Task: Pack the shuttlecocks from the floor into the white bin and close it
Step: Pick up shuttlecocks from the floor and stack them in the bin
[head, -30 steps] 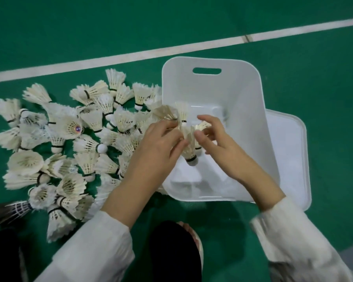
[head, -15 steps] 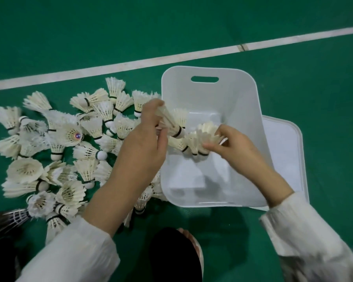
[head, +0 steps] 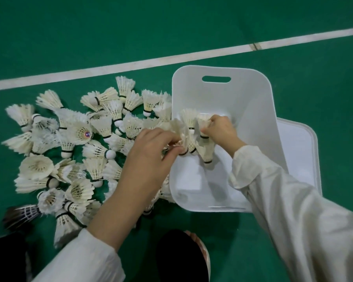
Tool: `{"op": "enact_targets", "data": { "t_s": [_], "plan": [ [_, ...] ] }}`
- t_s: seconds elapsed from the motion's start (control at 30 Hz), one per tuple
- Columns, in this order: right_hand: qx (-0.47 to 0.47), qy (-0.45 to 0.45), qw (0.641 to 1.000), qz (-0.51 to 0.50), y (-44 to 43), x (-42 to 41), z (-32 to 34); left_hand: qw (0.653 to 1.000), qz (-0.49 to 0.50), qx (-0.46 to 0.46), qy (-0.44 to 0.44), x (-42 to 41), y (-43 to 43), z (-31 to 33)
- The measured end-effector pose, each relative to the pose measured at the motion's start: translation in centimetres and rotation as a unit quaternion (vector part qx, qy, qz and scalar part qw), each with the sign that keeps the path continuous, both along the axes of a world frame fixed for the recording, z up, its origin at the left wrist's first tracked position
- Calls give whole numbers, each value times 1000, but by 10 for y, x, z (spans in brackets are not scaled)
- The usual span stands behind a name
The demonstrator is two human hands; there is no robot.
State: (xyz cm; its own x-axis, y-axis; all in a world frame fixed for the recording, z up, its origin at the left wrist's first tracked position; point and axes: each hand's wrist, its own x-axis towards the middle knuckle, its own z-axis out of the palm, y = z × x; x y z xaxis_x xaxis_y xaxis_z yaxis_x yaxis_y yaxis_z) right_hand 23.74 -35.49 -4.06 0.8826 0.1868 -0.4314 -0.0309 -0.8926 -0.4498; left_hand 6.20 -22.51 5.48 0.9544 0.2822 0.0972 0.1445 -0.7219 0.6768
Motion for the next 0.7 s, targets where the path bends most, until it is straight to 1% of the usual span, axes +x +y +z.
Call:
{"op": "enact_targets", "data": {
  "t_s": [0.1, 0.17, 0.2, 0.23, 0.3, 0.33, 0.37, 0.4, 0.43, 0.53, 0.6, 0.7],
  "plan": [
    [-13, 24, 1000, 11, 0, -6, 11, 1000, -11, 2, -2, 2, 2, -2],
    [4, -12, 999, 29, -4, -16, 33, 1000, -19, 6, -4, 2, 3, -3],
    [41, -28, 998, 34, -6, -23, 47, 1000, -22, 6, -5, 2, 3, -3],
    [98, -19, 994, 44, -9, -33, 62, 1000, -23, 6, -7, 3, 4, -3],
    [230, 46, 968, 90, -16, -56, 92, 1000, -26, 1, -13, 4, 4, -2],
    [269, 79, 952, 120, -19, -69, 105, 999, -28, -3, -17, 5, 4, 0],
    [281, 97, 943, 147, -20, -79, 113, 999, -32, -11, -19, 6, 3, 2],
    [275, 97, 942, 167, -19, -87, 118, 999, -37, -19, -16, 7, 2, 4],
    [250, 77, 949, 174, -18, -92, 118, 999, -47, -26, -9, 7, 1, 7],
    [179, -2, 974, 135, -17, -89, 113, 997, -58, -45, 14, 7, 2, 14],
    [122, -47, 986, 103, -22, -78, 109, 998, -17, -54, 18, 4, 13, 15],
    [-25, -87, 993, 71, -36, -56, 89, 997, 53, -38, 37, -5, 36, 2]
  ]
}}
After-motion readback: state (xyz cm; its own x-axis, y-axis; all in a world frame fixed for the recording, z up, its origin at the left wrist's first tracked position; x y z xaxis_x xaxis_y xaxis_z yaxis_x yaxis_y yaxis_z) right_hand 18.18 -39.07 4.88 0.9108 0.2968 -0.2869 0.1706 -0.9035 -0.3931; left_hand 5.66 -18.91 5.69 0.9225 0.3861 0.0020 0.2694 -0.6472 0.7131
